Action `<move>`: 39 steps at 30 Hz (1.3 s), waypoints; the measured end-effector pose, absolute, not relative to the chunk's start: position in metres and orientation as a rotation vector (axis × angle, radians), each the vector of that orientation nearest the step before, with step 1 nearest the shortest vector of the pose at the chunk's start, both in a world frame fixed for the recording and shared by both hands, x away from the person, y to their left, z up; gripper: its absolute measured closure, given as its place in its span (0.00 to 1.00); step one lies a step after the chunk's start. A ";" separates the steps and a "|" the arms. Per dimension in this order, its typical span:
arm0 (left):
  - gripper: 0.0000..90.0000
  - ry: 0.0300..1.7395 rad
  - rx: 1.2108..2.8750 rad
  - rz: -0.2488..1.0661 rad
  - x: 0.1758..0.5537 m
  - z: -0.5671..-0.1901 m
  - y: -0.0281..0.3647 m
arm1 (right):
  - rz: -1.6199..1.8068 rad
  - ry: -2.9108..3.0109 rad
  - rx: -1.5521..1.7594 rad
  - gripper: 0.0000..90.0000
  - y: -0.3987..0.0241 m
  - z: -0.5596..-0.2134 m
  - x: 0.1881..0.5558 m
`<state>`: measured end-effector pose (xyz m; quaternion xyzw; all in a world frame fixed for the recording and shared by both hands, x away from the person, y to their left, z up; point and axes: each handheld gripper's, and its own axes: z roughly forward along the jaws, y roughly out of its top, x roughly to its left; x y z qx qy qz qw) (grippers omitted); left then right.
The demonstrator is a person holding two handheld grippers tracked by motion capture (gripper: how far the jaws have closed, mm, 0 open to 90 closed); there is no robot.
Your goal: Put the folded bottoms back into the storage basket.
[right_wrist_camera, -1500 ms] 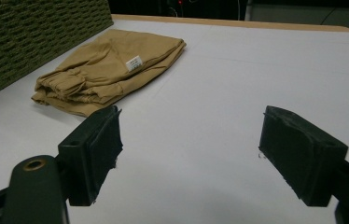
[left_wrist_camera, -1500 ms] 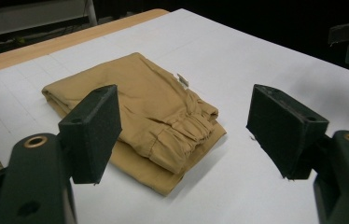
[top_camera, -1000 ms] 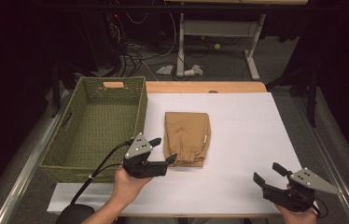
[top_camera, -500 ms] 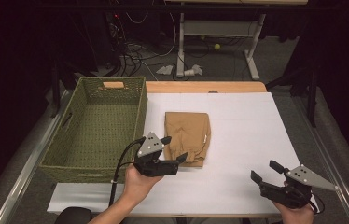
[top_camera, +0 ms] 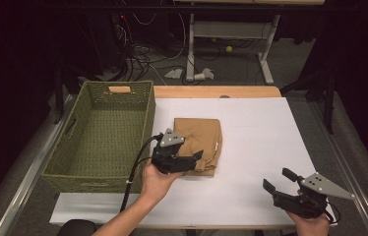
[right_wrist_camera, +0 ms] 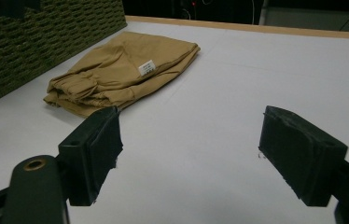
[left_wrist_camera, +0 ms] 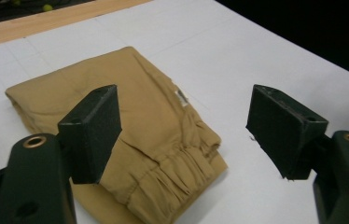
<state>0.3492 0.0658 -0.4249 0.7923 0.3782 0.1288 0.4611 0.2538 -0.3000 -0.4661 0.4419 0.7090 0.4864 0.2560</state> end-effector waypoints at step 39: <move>0.19 1.284 2.107 0.251 0.432 -0.450 0.059 | 1.335 1.938 1.189 0.24 -0.300 -0.466 0.254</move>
